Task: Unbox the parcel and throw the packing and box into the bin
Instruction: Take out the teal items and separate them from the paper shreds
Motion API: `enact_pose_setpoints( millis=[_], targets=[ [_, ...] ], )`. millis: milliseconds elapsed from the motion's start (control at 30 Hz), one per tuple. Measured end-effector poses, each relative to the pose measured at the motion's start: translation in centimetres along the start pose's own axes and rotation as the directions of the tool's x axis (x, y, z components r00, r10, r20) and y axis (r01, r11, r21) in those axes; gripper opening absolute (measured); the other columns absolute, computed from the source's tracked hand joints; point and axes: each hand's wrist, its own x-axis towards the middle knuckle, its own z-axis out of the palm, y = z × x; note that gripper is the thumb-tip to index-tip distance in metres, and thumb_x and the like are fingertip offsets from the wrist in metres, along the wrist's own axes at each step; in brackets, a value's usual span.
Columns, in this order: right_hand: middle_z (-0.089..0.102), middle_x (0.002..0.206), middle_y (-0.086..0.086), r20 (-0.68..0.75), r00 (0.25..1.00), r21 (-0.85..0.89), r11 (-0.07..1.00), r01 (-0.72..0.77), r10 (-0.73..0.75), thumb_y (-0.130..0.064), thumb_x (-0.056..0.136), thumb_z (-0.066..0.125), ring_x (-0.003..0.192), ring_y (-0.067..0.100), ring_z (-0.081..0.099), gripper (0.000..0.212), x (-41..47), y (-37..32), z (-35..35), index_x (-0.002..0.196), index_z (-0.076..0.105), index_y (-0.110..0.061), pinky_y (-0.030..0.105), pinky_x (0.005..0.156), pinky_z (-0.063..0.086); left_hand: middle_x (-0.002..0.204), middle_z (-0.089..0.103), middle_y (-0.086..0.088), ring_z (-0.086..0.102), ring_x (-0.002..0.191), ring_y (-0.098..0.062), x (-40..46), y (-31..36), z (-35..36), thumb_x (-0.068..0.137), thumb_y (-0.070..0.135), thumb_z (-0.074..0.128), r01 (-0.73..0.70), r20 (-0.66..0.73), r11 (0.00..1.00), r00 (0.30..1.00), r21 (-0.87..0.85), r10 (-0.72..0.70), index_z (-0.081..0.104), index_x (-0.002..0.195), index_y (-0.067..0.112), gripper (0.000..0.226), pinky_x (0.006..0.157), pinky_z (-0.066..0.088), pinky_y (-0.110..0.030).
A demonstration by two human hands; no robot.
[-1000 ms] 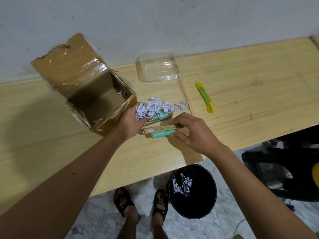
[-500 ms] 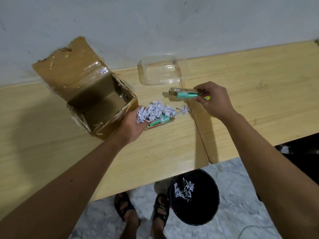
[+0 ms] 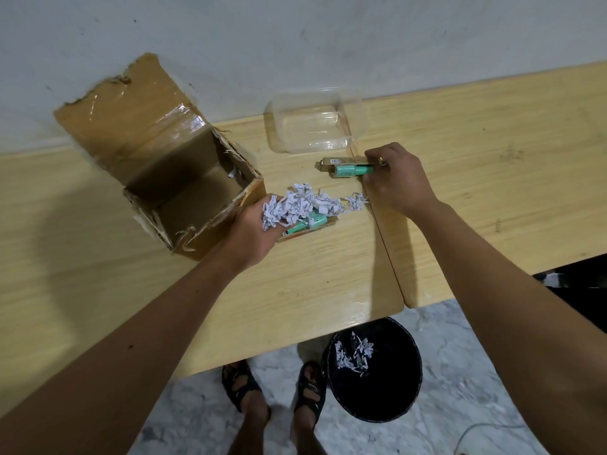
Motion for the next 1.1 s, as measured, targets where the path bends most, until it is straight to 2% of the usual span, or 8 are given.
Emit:
enact_pose_setpoints(
  millis=[133,267,433,533,633,767,1000,1100],
  targets=[
    [0.059,0.136,0.007,-0.093,0.995,-0.029,0.999,0.04,-0.042,-0.01,0.09,0.07,0.121,0.031,0.054,0.046,-1.7,-1.0,-0.1,0.135,0.062,-0.011,0.027,0.103,0.033,0.117,0.067,0.02,0.062,0.109,0.02,-0.1,0.0,-0.1,0.095,0.002,0.073,-0.017,-0.003,1.0,1.0,-0.007,0.017,0.058,0.123,0.025,0.039,0.1,0.046,-0.008],
    [0.069,0.114,0.001,-0.164,0.98,0.148,0.979,0.138,-0.113,-0.012,0.094,0.068,0.104,0.022,0.064,0.024,-4.8,-4.0,-0.3,0.118,0.07,-0.013,0.037,0.091,0.052,0.117,0.07,0.016,0.065,0.11,0.011,-0.1,0.1,-0.2,0.096,0.006,0.074,-0.022,-0.007,1.0,1.0,-0.014,0.022,0.061,0.123,0.025,0.036,0.1,0.049,-0.014],
    [0.075,0.097,-0.001,-0.012,0.974,0.343,0.914,0.218,-0.228,-0.008,0.09,0.076,0.086,0.014,0.07,0.012,-7.9,-8.4,1.5,0.102,0.078,-0.011,0.033,0.079,0.058,0.118,0.069,0.016,0.066,0.114,0.002,-0.2,0.5,-0.2,0.097,0.007,0.072,-0.013,0.004,0.999,1.0,-0.034,0.013,0.059,0.123,0.028,0.035,0.103,0.049,-0.022],
    [0.074,0.104,-0.001,0.051,0.966,0.277,0.933,0.229,-0.252,-0.009,0.085,0.078,0.095,0.018,0.068,0.022,-7.7,-8.4,2.7,0.107,0.077,-0.014,0.039,0.086,0.056,0.121,0.071,0.004,0.067,0.118,-0.016,-0.2,0.5,-0.3,0.097,0.008,0.07,-0.03,0.024,0.999,0.999,-0.038,0.031,0.06,0.124,0.025,0.034,0.104,0.051,-0.031],
    [0.072,0.108,0.002,0.099,0.97,0.215,0.956,0.199,-0.224,-0.011,0.08,0.08,0.098,0.022,0.067,0.031,-7.0,-7.6,3.0,0.11,0.075,-0.014,0.043,0.087,0.055,0.12,0.07,0.004,0.066,0.117,-0.016,-0.3,0.7,-0.3,0.093,0.018,0.067,-0.043,0.013,0.998,0.999,-0.043,0.044,0.06,0.123,0.025,0.032,0.102,0.05,-0.026],
    [0.068,0.113,0.005,0.185,0.96,0.202,0.964,0.173,-0.211,-0.017,0.075,0.084,0.096,0.022,0.068,0.038,-6.0,-7.4,3.1,0.112,0.073,-0.012,0.038,0.086,0.056,0.121,0.068,0.005,0.064,0.119,-0.015,-0.3,0.6,-0.1,0.095,0.005,0.068,-0.024,0.01,0.998,1.0,-0.06,0.025,0.058,0.123,0.025,0.036,0.101,0.049,-0.024],
    [0.066,0.113,0.001,0.326,0.926,0.092,0.981,0.172,-0.193,-0.033,0.076,0.088,0.099,0.018,0.057,0.05,-5.4,-7.9,3.0,0.119,0.071,-0.015,0.033,0.089,0.048,0.122,0.069,0.003,0.066,0.12,-0.02,-0.1,0.1,-0.1,0.096,-0.004,0.067,0.02,0.017,0.999,1.0,-0.042,-0.019,0.058,0.123,0.027,0.041,0.108,0.052,-0.037],
    [0.068,0.112,0.0,0.346,0.918,0.076,0.981,0.177,-0.192,-0.033,0.076,0.088,0.103,0.019,0.052,0.047,-6.1,-7.9,2.8,0.117,0.072,-0.016,0.027,0.082,0.035,0.122,0.071,0.003,0.067,0.122,-0.018,0.1,-0.2,-0.1,0.096,-0.004,0.068,0.037,0.022,0.999,0.999,-0.037,-0.036,0.061,0.127,0.022,0.041,0.108,0.053,-0.038]
  ],
)
